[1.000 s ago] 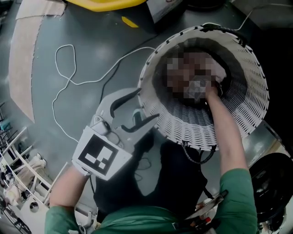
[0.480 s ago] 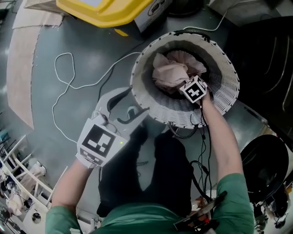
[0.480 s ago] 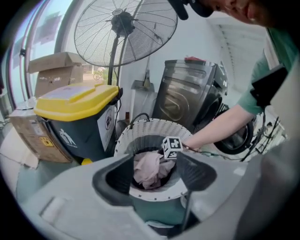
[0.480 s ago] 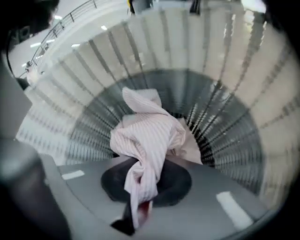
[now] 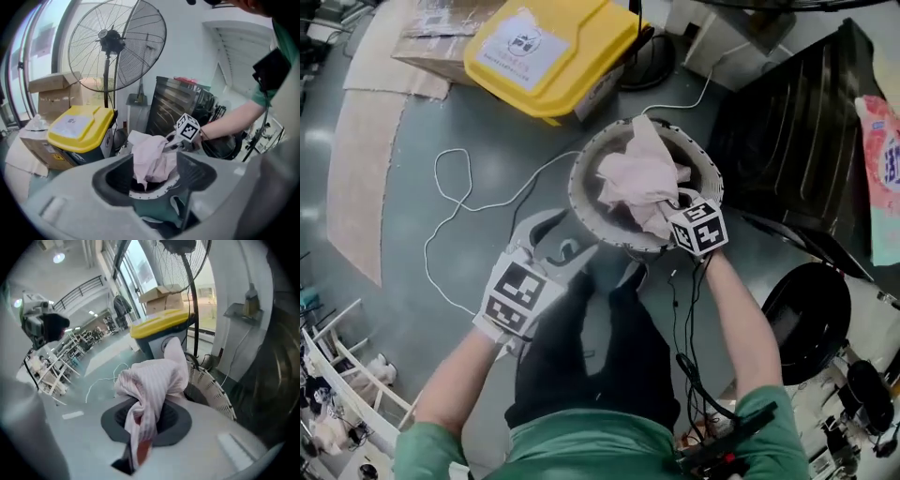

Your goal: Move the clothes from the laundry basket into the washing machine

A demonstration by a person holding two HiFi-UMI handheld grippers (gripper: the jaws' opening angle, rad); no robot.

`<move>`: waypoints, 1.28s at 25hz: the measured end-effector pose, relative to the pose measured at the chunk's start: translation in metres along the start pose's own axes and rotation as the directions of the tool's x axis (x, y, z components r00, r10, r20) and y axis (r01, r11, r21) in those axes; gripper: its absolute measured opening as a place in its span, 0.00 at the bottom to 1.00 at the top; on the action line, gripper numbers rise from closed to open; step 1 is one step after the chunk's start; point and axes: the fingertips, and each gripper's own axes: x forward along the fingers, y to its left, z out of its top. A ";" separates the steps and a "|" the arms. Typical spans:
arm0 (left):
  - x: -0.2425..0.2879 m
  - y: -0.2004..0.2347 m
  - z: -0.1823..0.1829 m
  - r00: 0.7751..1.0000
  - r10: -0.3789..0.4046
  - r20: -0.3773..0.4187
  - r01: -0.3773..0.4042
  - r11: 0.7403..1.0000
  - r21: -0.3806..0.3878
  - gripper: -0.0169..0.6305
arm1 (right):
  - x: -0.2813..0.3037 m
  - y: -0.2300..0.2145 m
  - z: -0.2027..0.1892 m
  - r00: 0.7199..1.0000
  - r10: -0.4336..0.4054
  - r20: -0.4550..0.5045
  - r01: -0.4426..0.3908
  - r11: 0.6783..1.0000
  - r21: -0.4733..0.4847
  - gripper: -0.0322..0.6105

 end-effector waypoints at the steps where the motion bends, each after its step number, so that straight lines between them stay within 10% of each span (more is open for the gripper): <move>1: -0.010 -0.007 0.009 1.000 0.003 0.001 -0.003 1.000 0.001 0.47 | -0.019 0.011 0.010 1.000 0.011 0.019 -0.012 0.999 0.032 0.10; 12: -0.119 -0.084 0.112 0.995 0.012 0.104 -0.019 0.997 0.071 0.47 | -0.241 0.119 0.131 0.946 0.080 0.316 -0.147 0.970 0.194 0.10; 22: -0.188 -0.145 0.159 0.977 0.021 0.210 -0.055 0.986 0.155 0.47 | -0.396 0.188 0.179 0.830 0.059 0.555 -0.204 0.958 0.202 0.10; 32: -0.257 -0.182 0.151 0.945 -0.143 0.295 0.075 0.970 0.230 0.47 | -0.517 0.274 0.168 0.657 -0.201 0.727 -0.088 0.937 0.338 0.10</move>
